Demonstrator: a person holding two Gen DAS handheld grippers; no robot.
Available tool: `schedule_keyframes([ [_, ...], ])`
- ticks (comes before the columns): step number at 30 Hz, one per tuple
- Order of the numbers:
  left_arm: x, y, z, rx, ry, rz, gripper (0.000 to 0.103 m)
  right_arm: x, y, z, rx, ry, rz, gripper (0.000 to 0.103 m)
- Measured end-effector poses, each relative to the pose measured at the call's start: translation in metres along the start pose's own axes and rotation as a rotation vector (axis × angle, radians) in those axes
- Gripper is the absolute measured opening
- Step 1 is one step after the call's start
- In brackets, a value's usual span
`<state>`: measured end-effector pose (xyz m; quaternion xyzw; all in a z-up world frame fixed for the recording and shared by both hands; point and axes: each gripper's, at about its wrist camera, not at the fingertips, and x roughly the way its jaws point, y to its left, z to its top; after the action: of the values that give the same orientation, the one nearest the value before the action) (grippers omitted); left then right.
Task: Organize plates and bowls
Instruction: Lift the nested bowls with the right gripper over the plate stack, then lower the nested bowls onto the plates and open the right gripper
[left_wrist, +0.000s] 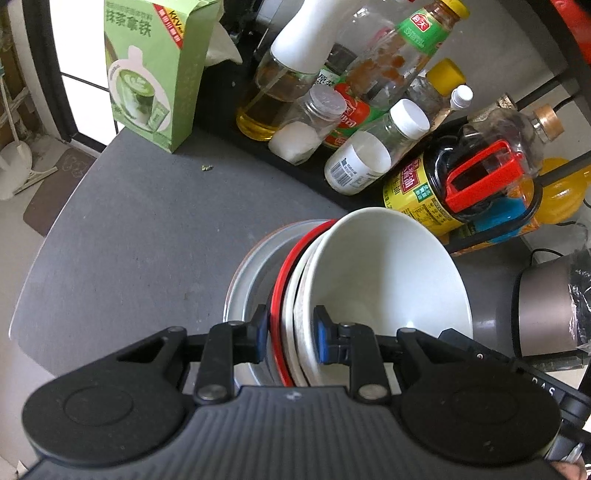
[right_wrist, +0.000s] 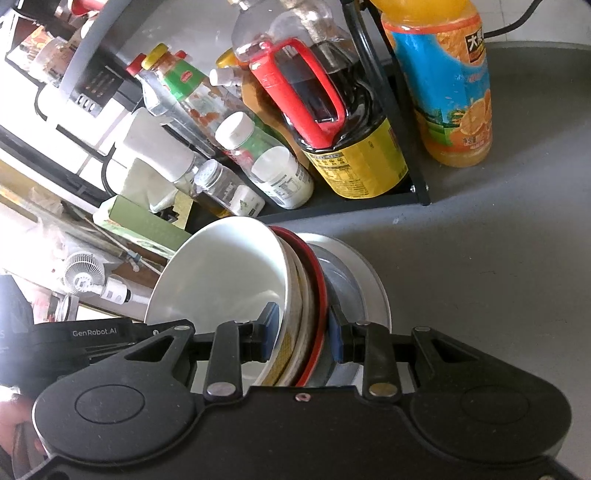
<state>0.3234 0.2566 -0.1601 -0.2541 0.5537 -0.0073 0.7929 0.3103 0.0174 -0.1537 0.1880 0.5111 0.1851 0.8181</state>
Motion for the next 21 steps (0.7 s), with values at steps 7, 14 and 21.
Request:
schedule_keyframes([
  [7,0.007,-0.002,0.006,0.023,0.010,0.002,0.024,0.004,-0.002,-0.002,0.010,0.002,-0.007,0.029],
  [14,0.008,-0.002,0.008,0.030,0.008,0.007,0.024,0.004,-0.003,-0.002,0.026,0.007,0.003,0.033],
  [21,0.002,-0.005,0.008,-0.001,-0.006,0.011,0.029,-0.007,-0.002,-0.005,0.021,-0.014,0.027,0.039],
])
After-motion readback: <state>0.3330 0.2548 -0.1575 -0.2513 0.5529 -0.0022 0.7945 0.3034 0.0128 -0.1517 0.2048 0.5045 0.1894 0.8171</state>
